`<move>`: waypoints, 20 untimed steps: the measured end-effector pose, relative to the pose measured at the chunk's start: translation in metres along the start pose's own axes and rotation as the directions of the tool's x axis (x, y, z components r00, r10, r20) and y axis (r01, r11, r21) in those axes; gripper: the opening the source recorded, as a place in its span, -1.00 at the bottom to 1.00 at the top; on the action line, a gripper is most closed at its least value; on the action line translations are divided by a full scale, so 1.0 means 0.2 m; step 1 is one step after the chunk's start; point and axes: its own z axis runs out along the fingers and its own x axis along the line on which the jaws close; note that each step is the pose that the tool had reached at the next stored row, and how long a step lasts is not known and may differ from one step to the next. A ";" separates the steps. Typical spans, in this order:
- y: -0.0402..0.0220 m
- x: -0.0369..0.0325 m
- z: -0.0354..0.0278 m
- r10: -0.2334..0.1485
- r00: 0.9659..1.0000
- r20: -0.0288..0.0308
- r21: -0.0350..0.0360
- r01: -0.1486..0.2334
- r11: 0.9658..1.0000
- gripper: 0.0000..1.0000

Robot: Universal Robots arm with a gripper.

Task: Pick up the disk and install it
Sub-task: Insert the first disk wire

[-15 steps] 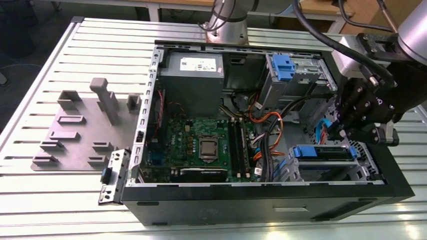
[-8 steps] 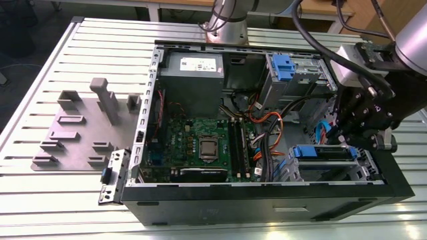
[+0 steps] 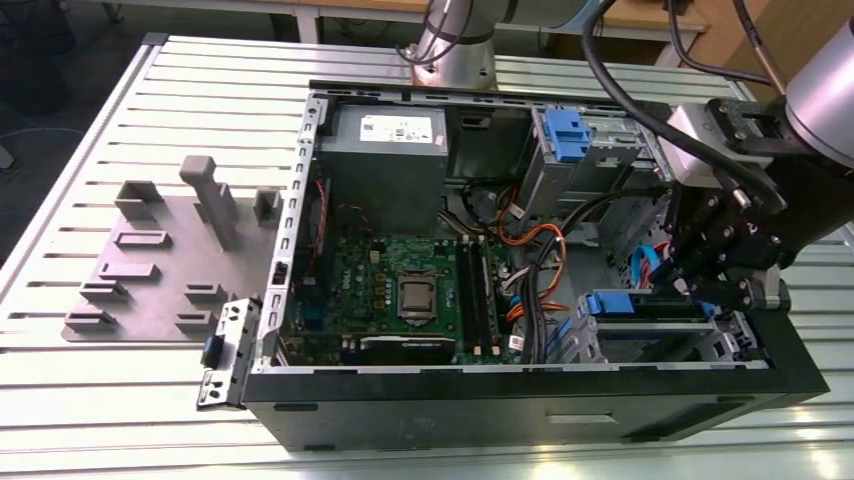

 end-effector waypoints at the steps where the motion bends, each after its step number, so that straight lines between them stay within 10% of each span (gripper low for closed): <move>1: 0.000 0.001 0.003 0.000 1.000 0.000 0.000 0.000 1.000 -0.68; 20: -0.001 0.008 0.024 0.000 1.000 0.000 0.000 0.000 1.000 -0.68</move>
